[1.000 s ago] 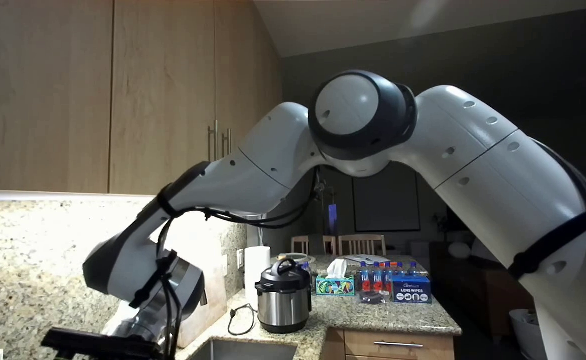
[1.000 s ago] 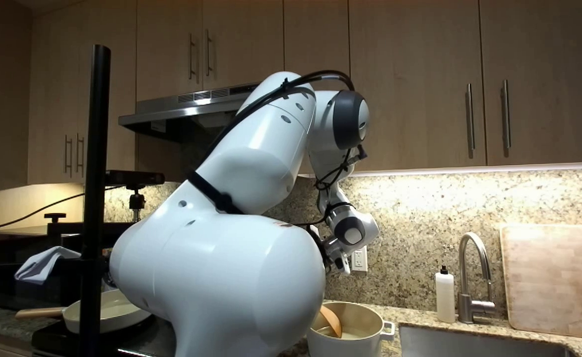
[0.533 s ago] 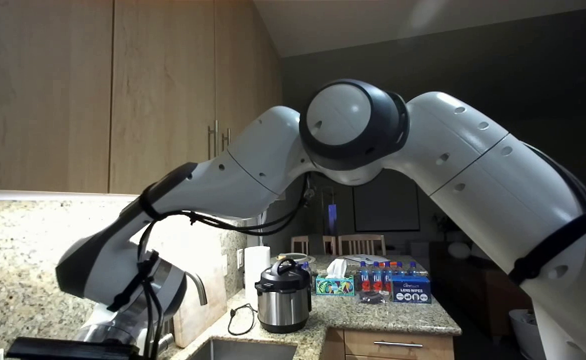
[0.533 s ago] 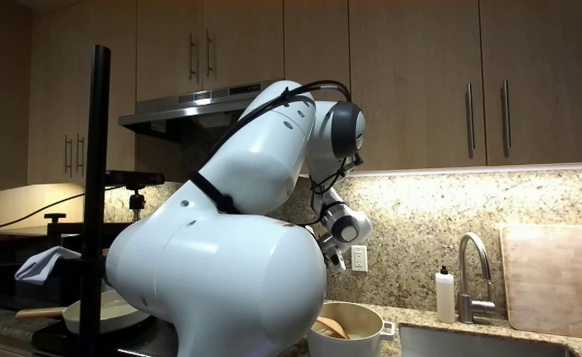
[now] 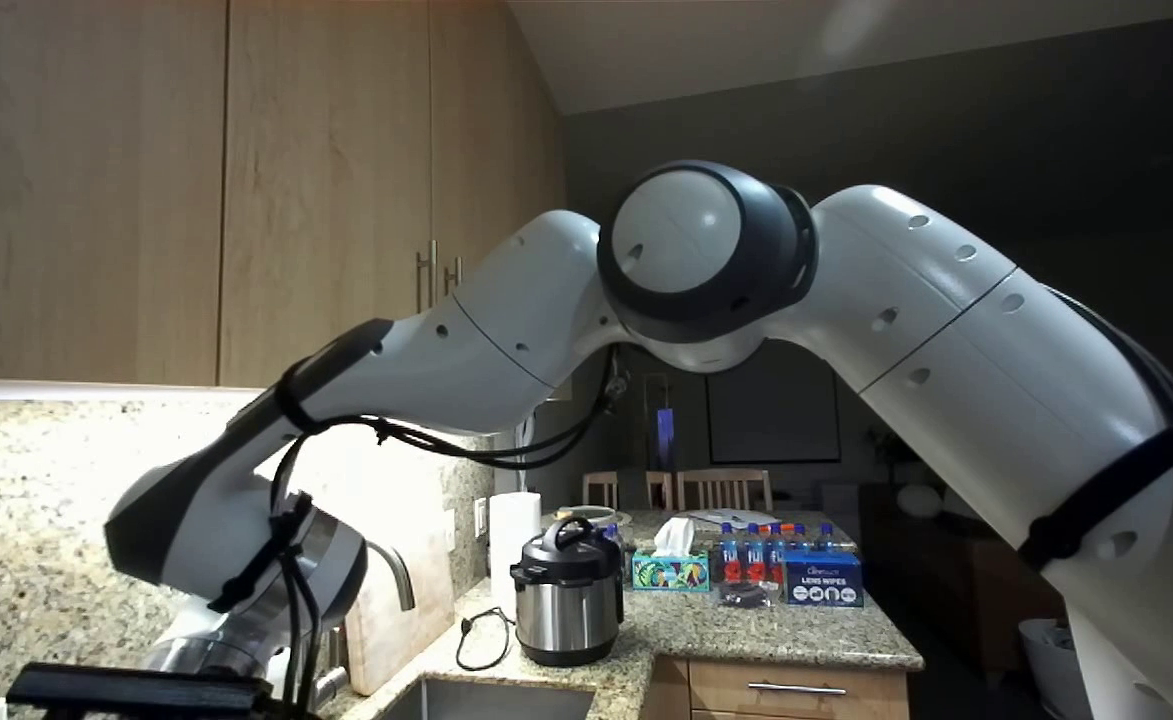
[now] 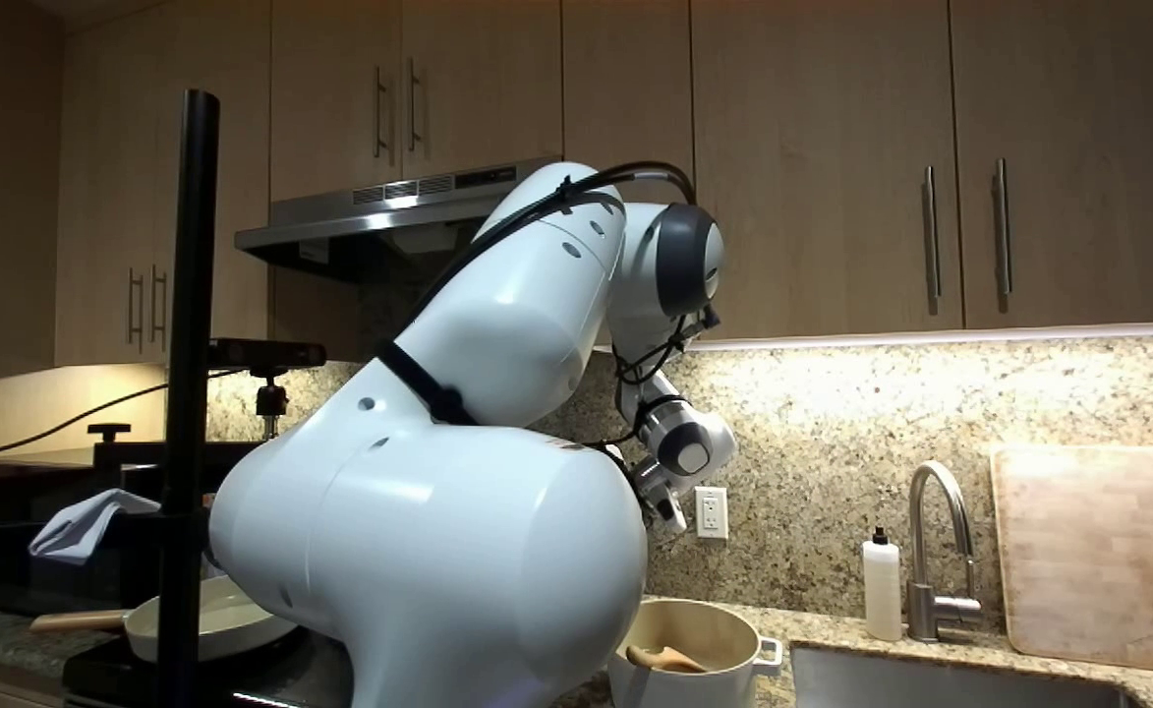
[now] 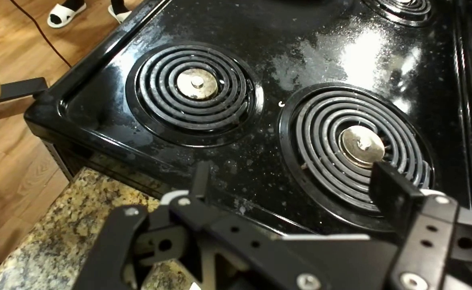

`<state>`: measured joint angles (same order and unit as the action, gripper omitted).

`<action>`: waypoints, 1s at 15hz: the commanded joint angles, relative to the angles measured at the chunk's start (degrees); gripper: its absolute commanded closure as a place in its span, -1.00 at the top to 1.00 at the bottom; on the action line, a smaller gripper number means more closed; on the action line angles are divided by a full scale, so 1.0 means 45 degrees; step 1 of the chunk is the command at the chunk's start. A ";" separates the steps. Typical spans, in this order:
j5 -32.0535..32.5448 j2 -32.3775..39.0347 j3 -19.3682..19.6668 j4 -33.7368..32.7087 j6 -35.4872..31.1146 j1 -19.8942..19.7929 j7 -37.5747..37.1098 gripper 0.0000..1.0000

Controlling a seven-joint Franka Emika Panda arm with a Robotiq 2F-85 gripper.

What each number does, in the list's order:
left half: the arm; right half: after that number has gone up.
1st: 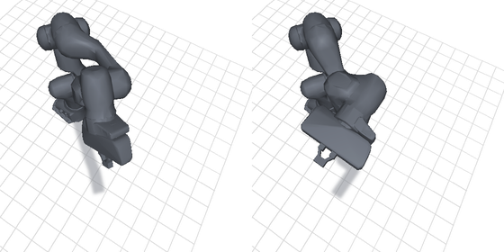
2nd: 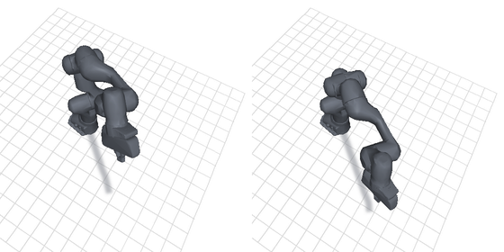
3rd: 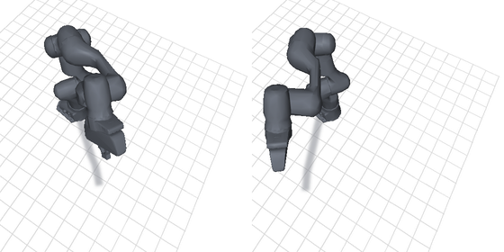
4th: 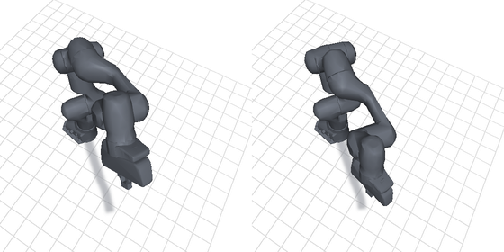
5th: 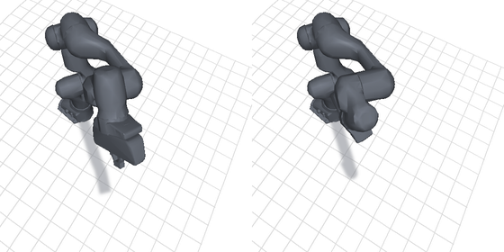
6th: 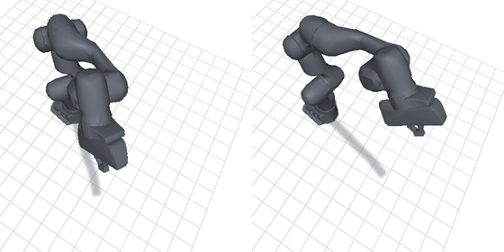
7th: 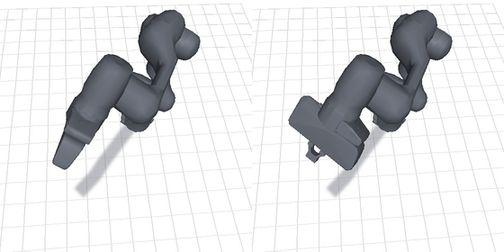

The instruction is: Use the spatula to stir the pot

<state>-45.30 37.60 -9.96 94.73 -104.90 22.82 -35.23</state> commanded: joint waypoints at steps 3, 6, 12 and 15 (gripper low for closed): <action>0.0298 -0.1337 0.0010 0.1466 -0.0631 -0.0093 0.0135 1.00; 0.0346 -0.2282 0.0041 0.2649 -0.1157 -0.0225 0.0523 1.00; -0.0678 -0.4705 -0.0119 0.6448 -0.3502 -0.0570 0.1446 1.00; -0.0150 -0.6271 -0.0100 0.8520 -0.4787 -0.0468 0.1060 1.00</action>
<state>-46.20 18.66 -9.61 121.78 -120.84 21.20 -30.98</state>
